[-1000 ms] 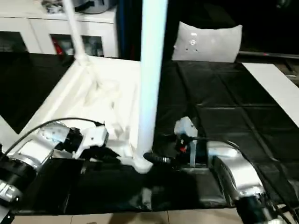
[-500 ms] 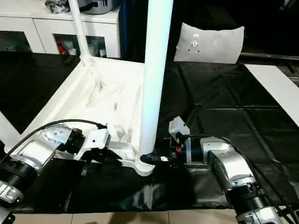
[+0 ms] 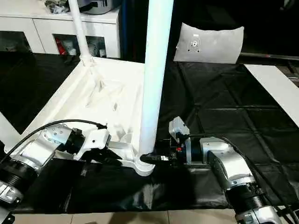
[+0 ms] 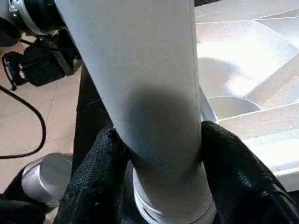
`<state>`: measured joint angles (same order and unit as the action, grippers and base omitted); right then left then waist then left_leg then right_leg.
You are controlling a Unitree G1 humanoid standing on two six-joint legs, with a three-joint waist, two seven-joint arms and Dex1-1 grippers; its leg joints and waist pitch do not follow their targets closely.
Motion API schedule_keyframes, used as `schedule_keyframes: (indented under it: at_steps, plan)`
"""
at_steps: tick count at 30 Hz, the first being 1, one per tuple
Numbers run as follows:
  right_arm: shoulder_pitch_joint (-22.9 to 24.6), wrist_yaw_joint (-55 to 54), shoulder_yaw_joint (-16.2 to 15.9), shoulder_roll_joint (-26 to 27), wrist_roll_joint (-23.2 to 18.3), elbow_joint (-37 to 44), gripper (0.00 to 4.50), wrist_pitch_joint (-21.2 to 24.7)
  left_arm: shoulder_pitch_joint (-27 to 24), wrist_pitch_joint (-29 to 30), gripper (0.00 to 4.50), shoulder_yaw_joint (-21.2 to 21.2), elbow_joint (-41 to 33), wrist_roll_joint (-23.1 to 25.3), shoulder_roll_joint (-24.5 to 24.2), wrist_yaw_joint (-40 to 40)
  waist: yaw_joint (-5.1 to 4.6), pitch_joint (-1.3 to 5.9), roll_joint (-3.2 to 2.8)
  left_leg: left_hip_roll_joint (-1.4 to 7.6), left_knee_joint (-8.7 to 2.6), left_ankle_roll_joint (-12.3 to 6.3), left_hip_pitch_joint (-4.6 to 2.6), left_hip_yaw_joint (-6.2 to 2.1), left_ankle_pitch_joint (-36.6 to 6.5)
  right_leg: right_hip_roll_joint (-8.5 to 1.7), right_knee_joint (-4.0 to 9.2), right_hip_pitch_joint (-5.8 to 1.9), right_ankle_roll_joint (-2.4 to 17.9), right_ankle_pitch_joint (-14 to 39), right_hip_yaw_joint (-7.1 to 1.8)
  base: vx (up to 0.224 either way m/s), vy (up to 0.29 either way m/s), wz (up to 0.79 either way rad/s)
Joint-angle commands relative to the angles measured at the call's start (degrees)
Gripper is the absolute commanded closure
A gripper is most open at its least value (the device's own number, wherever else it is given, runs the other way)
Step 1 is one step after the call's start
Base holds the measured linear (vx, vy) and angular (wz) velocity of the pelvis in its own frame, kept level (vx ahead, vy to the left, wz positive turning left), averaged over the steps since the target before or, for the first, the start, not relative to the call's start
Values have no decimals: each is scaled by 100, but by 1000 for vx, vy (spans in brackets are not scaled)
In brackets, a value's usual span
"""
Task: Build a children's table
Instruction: Rotate leg to tighten
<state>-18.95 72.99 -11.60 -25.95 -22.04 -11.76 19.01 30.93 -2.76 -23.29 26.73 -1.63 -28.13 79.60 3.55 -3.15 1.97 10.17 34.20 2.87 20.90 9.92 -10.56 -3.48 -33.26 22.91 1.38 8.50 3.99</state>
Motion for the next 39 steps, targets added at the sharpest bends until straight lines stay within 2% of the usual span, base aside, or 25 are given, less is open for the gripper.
schedule_keyframes:
  at_steps: [1,3,5,6,7,8,9,10,13,14,15,16,17,18,20,21,22,23,25,27,29,32,34,36,39]
  plan:
    - [108,-129,-40,73,-118,197,250,221,-23,189,450,58,-314,-218,199,-104,16,389,-93,341,-424,-89,-98,-95,-1287,-492,339,-273,1112,1827,-283,0,0,0]
    - [179,-525,-31,166,66,193,250,204,-3,479,450,115,-414,-150,322,-457,-4,386,-67,334,-424,-71,-99,-87,-1341,-480,351,-263,1118,1825,-280,0,0,0]
    - [211,-1151,18,342,335,136,250,171,-9,887,450,126,-520,-35,488,-865,-27,365,-81,324,-435,2,-103,-101,-1520,-477,383,-253,1078,2081,-263,0,0,0]
    - [172,-1717,133,548,476,59,250,222,0,1054,450,158,-542,-17,662,-1129,-62,342,-100,299,-438,90,-113,-124,-1751,-484,433,-246,925,2592,-242,0,0,0]
    - [157,-1857,160,599,512,37,251,238,4,1079,450,164,-543,-18,699,-1174,-89,329,-79,290,-440,114,-107,-126,-1815,-483,464,-239,850,2772,-235,0,0,0]
    - [139,-2034,190,659,564,10,252,260,8,1121,450,169,-546,-19,743,-1228,-116,329,-106,274,-435,143,-99,-141,-1880,-491,473,-247,787,2924,-223,0,0,0]
    - [107,-2382,229,796,685,-39,252,293,30,1223,450,160,-541,36,866,-1397,-191,323,-75,257,-431,157,-89,-165,-2027,-485,524,-252,623,3260,-181,0,0,0]
    - [55,-2864,321,1044,763,-88,252,380,98,1398,450,176,-478,119,1098,-1726,-249,318,-81,236,-419,144,-78,-177,-2081,-481,574,-259,468,3516,-153,0,0,0]
    - [-7,-3382,477,1365,727,-90,254,523,195,1601,450,240,-388,200,1362,-2103,-331,300,-91,171,-325,91,-178,-169,-2238,-471,721,-136,281,4062,-89,0,0,0]
    - [-117,-3941,580,1696,776,-127,254,582,345,1825,450,369,-209,203,1667,-2556,-374,311,-109,149,-312,56,-143,-193,-2250,-471,744,-190,173,4190,-34,0,0,0]
    - [-202,-4312,604,1892,913,-204,254,535,453,1924,450,443,-97,228,1848,-2846,-434,315,-131,164,-317,25,-147,-211,-2349,-447,788,-194,122,4114,64,0,0,0]
    - [-257,-4545,620,2010,999,-258,254,507,522,1980,450,489,-26,240,1953,-3014,-463,313,-143,167,-312,18,-150,-207,-2395,-441,797,-196,110,4059,105,0,0,0]
    - [-298,-4718,628,2094,1069,-304,254,484,571,2016,450,521,21,249,2021,-3127,-531,324,-177,191,-326,4,-148,-236,-2538,-474,823,-247,83,3963,228,0,0,0]
    - [-349,-4970,700,2239,1106,-376,254,451,655,2053,450,560,100,270,2117,-3291,-578,317,-223,242,-365,-26,-133,-270,-2713,-495,830,-301,81,3758,298,0,0,0]
    - [-375,-5112,753,2326,1113,-417,254,436,704,2072,450,582,145,282,2169,-3381,-625,294,-299,322,-428,-17,-150,-312,-3048,-508,828,-339,97,3509,363,0,0,0]
    - [-348,-5065,670,2346,1205,-379,220,339,779,2023,450,577,211,426,2212,-3481,-693,293,-267,386,-494,7,-144,-349,-3376,-524,767,-392,120,3217,394,0,0,0]
    - [-306,-5004,646,2327,1224,-334,199,268,787,1994,450,558,218,481,2192,-3471,-681,290,-303,396,-522,65,-150,-353,-3470,-570,720,-395,184,3046,331,0,0,0]
    - [-286,-4979,642,2312,1226,-315,185,244,783,1980,450,549,215,497,2173,-3455,-685,285,-276,304,-446,83,-220,-297,-3368,-625,796,-303,239,3270,319,0,0,0]
    - [-121,-4840,649,2177,1243,-175,178,121,721,1907,450,499,191,587,2020,-3352,-664,291,-247,206,-355,-4,-173,-255,-2841,-692,876,-314,178,3644,332,0,0,0]
    - [-34,-4763,691,2096,1228,-116,141,44,673,1851,450,479,178,608,1934,-3284,-624,303,-255,239,-383,-83,-128,-257,-2530,-684,848,-330,196,3497,289,0,0,0]
    - [104,-4604,803,1947,1175,-35,137,-203,582,1663,450,422,151,598,1756,-3084,-612,322,-267,285,-426,-126,-96,-269,-2493,-656,779,-346,321,3127,252,0,0,0]
    - [219,-4275,842,1738,1147,32,105,-528,506,1506,450,402,123,576,1581,-2875,-579,359,-258,301,-440,-193,-50,-248,-2199,-652,662,-358,623,2505,162,0,0,0]
    - [366,-3581,873,1301,1047,140,92,-841,395,1200,450,334,99,562,1277,-2417,-479,392,-234,291,-404,-392,-12,-191,-1711,-644,565,-363,863,1955,83,0,0,0]
    - [400,-3364,847,1149,1026,182,65,-878,349,1132,450,304,60,541,1181,-2229,-426,373,-199,287,-401,-489,4,-167,-1627,-634,568,-360,863,2186,78,0,0,0]
    - [430,-2626,793,655,903,252,58,-853,236,765,450,135,3,506,847,-1631,-305,397,-206,289,-362,-512,22,-141,-1246,-622,511,-348,847,2140,50,0,0,0]
